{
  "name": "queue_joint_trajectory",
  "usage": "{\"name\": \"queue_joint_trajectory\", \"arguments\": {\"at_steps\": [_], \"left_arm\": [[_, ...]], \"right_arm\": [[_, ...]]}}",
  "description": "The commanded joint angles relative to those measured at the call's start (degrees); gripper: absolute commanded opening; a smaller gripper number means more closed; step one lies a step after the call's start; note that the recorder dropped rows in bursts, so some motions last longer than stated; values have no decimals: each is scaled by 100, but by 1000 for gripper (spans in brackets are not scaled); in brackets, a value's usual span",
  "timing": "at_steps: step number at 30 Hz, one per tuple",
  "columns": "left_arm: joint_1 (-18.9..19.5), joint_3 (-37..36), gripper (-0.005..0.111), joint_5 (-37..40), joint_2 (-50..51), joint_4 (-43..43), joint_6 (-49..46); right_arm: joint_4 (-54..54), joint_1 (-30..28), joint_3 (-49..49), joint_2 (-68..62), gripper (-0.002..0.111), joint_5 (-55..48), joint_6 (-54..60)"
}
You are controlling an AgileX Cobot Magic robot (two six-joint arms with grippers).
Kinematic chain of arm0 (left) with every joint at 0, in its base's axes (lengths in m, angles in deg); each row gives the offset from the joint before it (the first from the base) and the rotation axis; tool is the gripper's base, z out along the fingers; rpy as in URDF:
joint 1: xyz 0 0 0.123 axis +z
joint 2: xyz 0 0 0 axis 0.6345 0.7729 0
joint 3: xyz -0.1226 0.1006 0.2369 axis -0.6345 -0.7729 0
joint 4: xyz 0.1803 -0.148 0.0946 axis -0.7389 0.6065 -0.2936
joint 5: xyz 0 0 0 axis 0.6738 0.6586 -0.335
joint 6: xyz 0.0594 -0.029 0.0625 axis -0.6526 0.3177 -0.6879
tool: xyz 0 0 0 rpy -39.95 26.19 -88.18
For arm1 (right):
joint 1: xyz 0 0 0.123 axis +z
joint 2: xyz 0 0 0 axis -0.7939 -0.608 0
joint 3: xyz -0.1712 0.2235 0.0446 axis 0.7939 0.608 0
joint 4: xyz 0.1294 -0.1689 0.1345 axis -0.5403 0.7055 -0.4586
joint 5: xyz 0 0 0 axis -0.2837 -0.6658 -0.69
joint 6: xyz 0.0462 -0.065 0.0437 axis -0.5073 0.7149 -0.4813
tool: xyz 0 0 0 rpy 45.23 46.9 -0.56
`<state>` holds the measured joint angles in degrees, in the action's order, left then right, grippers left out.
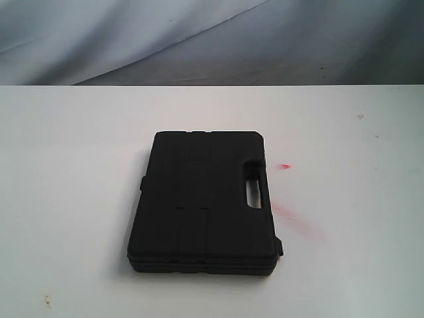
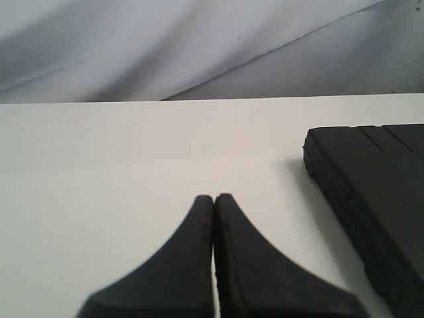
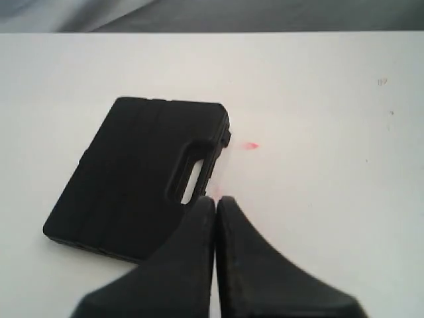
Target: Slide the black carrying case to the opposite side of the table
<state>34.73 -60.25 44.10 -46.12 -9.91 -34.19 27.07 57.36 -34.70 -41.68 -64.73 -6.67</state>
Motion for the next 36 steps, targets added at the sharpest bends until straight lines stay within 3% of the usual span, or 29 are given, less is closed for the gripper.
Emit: {"name": "queue_joint_trajectory", "arguments": {"at_steps": [1, 7, 10, 13, 19, 26, 36], "left_arm": [[7, -23, 0, -9, -13, 46, 4], [7, -23, 0, -9, -13, 46, 4], [7, -23, 0, -9, -13, 46, 4], [7, -23, 0, -9, -13, 46, 4], [7, -23, 0, -9, -13, 46, 4], [7, -23, 0, -9, -13, 46, 4], [7, -23, 0, -9, -13, 46, 4]], "right_arm": [[-45, -15, -216, -859, 0, -274, 162], [-76, 420, -600, -1981, 0, -532, 131], [235, 978, -779, -2420, 0, -366, -193], [1334, 1970, -1126, -3168, 0, -97, -1325], [1398, 2937, -1953, -4718, 0, 183, -1981], [1852, 2998, -2243, -5969, 0, 508, -2515], [1905, 2998, -2251, -6470, 0, 927, -2771]]}}
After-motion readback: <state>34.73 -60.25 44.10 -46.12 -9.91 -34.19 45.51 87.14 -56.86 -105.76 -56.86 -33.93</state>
